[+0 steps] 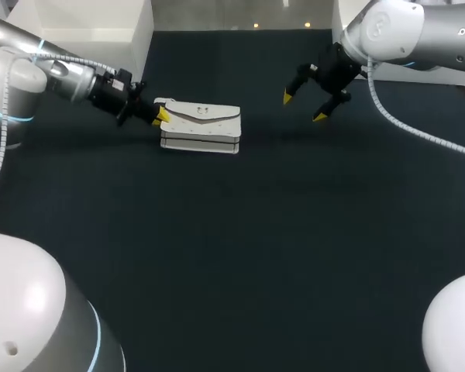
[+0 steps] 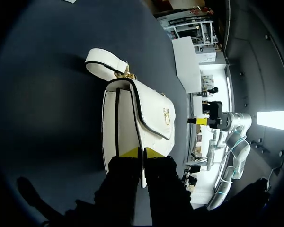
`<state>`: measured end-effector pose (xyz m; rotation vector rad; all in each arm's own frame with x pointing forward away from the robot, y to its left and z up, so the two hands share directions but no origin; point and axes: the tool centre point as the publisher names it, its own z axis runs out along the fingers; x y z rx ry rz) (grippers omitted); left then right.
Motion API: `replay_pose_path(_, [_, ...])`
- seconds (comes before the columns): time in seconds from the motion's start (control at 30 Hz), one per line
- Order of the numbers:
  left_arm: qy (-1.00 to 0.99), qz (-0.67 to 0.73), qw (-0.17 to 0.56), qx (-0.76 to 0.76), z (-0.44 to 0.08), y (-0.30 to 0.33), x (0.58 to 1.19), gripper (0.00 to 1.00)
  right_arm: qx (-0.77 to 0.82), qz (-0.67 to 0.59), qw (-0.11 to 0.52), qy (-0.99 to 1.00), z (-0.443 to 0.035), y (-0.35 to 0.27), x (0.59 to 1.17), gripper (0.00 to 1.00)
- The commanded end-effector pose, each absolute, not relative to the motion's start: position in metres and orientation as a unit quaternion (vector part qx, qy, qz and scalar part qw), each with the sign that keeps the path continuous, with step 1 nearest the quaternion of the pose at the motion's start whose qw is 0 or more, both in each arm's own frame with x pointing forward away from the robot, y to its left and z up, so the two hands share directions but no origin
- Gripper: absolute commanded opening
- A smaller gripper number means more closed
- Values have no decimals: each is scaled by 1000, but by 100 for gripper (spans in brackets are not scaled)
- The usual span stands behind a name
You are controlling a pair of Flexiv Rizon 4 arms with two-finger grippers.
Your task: Pick up the bag, open it, inspect its contents, close it, and place it on the opposite side
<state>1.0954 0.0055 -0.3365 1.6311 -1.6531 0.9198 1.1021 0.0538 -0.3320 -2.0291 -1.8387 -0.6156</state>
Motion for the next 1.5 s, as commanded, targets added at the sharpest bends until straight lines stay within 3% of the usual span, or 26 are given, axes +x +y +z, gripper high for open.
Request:
replay_pose_path(0.03, [-627, 351, 309, 623, -333, 4, 1089, 0, -714, -214, 166, -646, -331, 54, 1102, 100])
replay_pose_path(0.23, [-629, 353, 305, 622, -333, 8, 1090, 0, -709, -213, 166, -652, -329, 49, 1103, 100])
replay_pose_path(0.5, [-652, 366, 289, 599, -331, 52, 1091, 0, -712, -153, 81, -681, -318, 3, 1105, 100])
replay_pose_path(0.9, [-673, 366, 246, 594, -328, 132, 1098, 0, -726, -87, 14, -682, -310, -49, 1110, 100])
replay_pose_path(1.5, [-693, 350, 217, 591, -324, 216, 1103, 0, -735, -33, -36, -676, -291, -76, 1097, 100])
